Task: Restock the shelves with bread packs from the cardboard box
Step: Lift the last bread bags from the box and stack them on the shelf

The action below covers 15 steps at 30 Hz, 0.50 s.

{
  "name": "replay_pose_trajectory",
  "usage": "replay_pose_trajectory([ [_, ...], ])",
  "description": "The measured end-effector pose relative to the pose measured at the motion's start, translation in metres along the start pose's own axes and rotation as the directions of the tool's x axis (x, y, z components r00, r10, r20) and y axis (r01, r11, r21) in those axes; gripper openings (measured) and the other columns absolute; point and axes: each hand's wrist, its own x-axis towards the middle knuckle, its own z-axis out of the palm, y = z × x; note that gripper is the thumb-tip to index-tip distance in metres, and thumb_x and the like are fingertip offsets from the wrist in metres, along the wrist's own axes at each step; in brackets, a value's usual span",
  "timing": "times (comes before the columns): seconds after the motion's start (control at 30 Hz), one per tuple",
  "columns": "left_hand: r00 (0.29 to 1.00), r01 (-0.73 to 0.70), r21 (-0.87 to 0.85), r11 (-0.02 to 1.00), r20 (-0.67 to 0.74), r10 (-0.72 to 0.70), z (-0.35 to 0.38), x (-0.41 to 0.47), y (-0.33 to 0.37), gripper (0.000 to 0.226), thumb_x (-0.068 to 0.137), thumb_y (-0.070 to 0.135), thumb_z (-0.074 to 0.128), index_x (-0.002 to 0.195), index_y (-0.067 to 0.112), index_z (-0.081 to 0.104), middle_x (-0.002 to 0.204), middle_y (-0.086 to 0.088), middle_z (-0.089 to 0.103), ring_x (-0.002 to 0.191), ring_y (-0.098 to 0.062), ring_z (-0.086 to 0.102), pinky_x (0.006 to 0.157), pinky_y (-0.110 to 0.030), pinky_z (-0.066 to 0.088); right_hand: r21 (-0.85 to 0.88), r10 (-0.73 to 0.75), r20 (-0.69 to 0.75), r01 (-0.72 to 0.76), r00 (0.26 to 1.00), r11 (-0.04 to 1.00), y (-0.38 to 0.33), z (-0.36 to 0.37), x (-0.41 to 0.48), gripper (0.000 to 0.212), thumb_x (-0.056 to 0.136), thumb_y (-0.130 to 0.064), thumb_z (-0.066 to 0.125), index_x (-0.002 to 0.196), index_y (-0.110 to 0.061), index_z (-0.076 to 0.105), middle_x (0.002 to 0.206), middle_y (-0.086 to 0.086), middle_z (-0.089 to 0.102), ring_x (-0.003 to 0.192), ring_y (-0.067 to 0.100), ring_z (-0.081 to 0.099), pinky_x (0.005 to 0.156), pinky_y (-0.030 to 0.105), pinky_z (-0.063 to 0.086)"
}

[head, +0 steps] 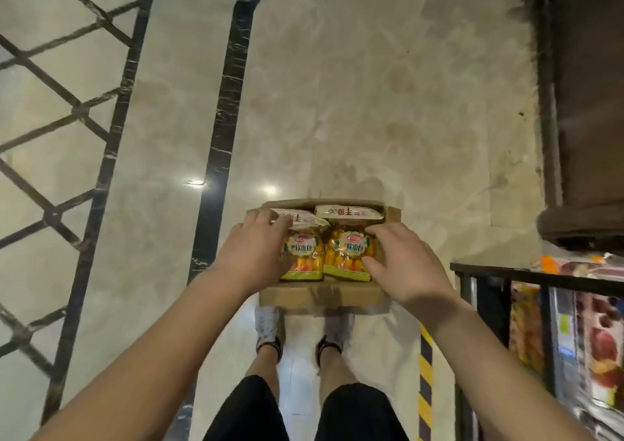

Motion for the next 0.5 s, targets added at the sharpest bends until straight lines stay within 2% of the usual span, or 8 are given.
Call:
replay_pose_trajectory([
  [0.13,0.999,0.022,-0.015,1.000,0.046,-0.021,0.052,0.079,-0.029,0.070,0.096,0.042,0.068,0.157,0.025,0.038,0.160,-0.005,0.040,0.148,-0.027,0.036,0.116,-0.044,0.043,0.037,0.044,-0.006,-0.044,0.999,0.998,0.029,0.053,0.063,0.049,0.093,-0.027,0.068,0.141,-0.021,0.056,0.137,0.000,0.058,0.126,0.022,0.056,0.104,0.038,0.045],
  [0.2,0.998,0.036,-0.014,0.999,0.056,-0.035,0.080,0.117,-0.040,0.072,0.095,0.041,0.071,0.157,0.024,0.038,0.160,-0.005,0.040,0.147,-0.027,0.038,0.116,-0.044,0.044,0.023,0.071,-0.003,-0.071,0.997,0.997,0.045,0.081,0.097,0.052,0.092,-0.028,0.069,0.142,-0.022,0.055,0.138,0.000,0.057,0.126,0.023,0.057,0.102,0.039,0.049],
  [0.37,0.996,0.076,-0.080,0.994,0.060,-0.071,0.152,0.204,-0.069,0.078,0.092,0.033,0.077,0.158,0.021,0.037,0.160,-0.006,0.040,0.144,-0.027,0.042,0.114,-0.043,0.045,0.040,0.159,0.078,-0.163,0.984,0.986,0.083,0.141,0.163,0.053,0.100,-0.035,0.060,0.150,-0.031,0.042,0.154,-0.003,0.041,0.140,0.021,0.042,0.110,0.036,0.038],
  [0.5,0.993,0.042,-0.008,0.999,0.107,-0.041,0.206,0.264,-0.091,0.092,0.089,0.039,0.080,0.162,0.018,0.029,0.163,-0.009,0.036,0.150,-0.030,0.036,0.121,-0.046,0.039,0.031,0.160,0.088,-0.163,0.983,0.986,0.105,0.180,0.202,0.055,0.099,-0.036,0.061,0.150,-0.029,0.042,0.154,0.000,0.040,0.141,0.023,0.041,0.113,0.042,0.040],
])
